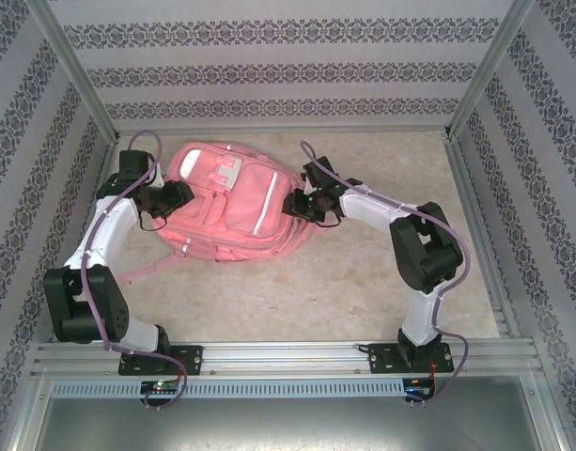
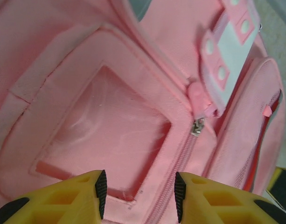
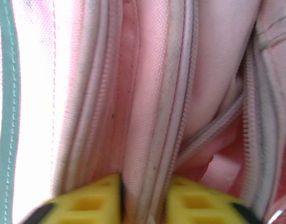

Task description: Pack books, pencil case, and school supplies into a backpack

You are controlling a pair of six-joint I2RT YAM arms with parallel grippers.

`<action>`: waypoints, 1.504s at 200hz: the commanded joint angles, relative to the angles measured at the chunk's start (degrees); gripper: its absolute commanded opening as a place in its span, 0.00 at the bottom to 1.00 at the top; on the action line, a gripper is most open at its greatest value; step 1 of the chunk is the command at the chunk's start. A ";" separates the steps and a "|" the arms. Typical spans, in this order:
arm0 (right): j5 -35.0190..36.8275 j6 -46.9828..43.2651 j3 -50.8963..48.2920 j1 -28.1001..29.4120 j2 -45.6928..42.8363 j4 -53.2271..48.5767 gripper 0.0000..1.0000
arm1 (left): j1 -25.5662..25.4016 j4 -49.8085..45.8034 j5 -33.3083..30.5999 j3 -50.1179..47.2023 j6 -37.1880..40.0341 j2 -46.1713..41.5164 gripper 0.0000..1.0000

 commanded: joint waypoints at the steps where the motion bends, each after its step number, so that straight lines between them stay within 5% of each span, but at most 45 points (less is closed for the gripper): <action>1: 5.62 0.76 -5.66 -2.30 -1.33 -5.69 0.00 | 0.11 -0.52 2.69 1.19 0.98 -0.05 0.44; 64: 12.53 -5.72 -25.21 -24.21 -22.62 -14.90 0.00 | 0.03 1.69 4.37 4.41 -2.22 -0.58 0.44; 111: 12.25 -9.75 -28.64 -36.86 -31.28 -18.59 0.00 | -0.05 3.40 5.88 4.40 -3.97 -0.32 0.45; 152: 5.86 -9.55 -27.32 -34.57 -26.66 -14.87 0.00 | -3.82 9.27 8.76 -0.27 -8.14 -1.36 0.52; 187: 6.55 -9.54 -24.22 -28.98 -22.43 -14.65 0.03 | -15.04 20.40 9.09 -5.90 -14.45 0.78 0.72; 223: 6.48 -8.84 -22.68 -26.17 -20.75 -14.57 0.04 | -24.82 30.80 7.73 -3.75 -18.94 9.55 0.80; 274: 7.15 -8.07 -23.58 -24.39 -22.95 -15.01 0.04 | -29.27 34.14 5.97 4.26 -22.87 23.16 0.79; 301: 7.35 -8.15 -23.99 -23.55 -23.97 -15.18 0.05 | -29.62 37.89 5.92 6.38 -26.72 27.90 0.60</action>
